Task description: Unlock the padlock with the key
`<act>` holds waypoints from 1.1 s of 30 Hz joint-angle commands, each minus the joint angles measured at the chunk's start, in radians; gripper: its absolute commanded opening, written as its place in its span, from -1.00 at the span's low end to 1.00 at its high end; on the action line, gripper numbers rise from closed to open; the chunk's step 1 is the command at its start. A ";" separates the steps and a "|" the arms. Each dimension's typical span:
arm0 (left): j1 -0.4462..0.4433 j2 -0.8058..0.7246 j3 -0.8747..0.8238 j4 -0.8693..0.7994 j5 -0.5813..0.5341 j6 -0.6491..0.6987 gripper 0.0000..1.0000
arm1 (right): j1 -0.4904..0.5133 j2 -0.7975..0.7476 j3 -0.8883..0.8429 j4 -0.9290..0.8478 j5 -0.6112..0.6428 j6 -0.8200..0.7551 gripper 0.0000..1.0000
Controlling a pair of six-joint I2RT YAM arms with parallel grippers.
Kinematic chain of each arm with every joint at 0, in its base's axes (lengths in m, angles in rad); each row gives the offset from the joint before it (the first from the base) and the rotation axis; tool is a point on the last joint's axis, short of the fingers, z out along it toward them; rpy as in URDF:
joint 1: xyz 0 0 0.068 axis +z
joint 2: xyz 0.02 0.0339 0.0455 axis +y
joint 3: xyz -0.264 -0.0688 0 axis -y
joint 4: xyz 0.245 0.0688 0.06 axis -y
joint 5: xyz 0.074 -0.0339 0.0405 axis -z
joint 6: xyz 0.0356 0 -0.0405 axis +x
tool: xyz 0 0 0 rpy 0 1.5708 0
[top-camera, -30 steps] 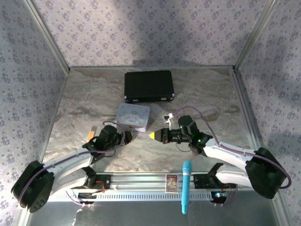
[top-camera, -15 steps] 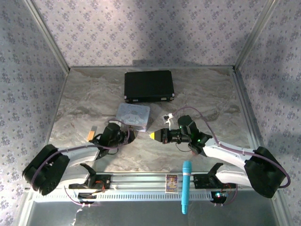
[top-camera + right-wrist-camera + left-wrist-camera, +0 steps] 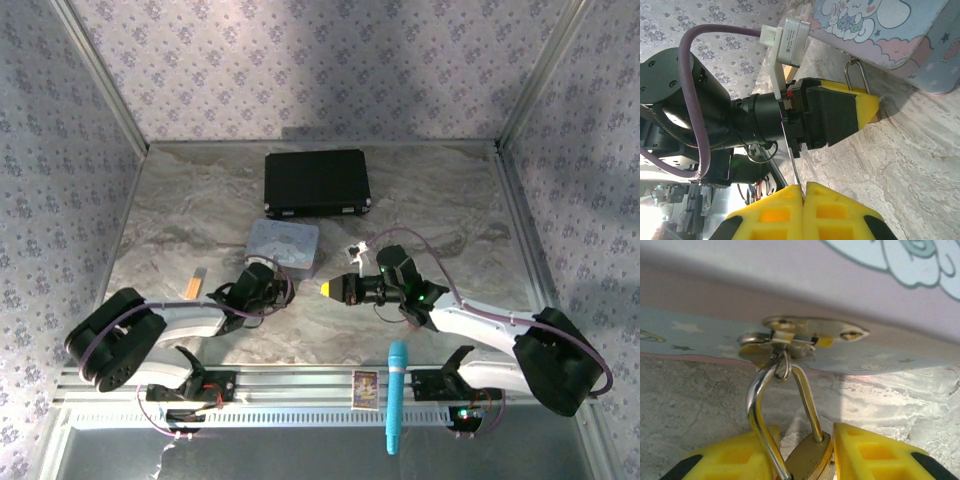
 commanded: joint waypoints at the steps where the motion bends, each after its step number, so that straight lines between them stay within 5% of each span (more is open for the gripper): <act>1: -0.037 0.070 0.035 -0.002 0.004 -0.035 -0.37 | -0.008 0.003 -0.015 0.031 0.009 -0.004 -1.00; 8: -0.124 0.138 0.057 0.022 -0.134 -0.156 -0.65 | -0.011 0.008 -0.030 0.050 0.016 0.010 -1.00; 16: -0.145 0.081 0.029 0.098 -0.147 -0.313 -0.89 | -0.018 0.124 -0.073 0.181 -0.004 0.135 -1.00; 23: -0.150 -0.048 0.010 0.047 -0.210 -0.485 -0.89 | -0.010 0.301 -0.090 0.376 -0.004 0.257 -1.00; 33: -0.177 0.019 -0.069 0.340 -0.260 -0.699 -0.92 | 0.038 0.496 -0.104 0.679 0.040 0.482 -1.00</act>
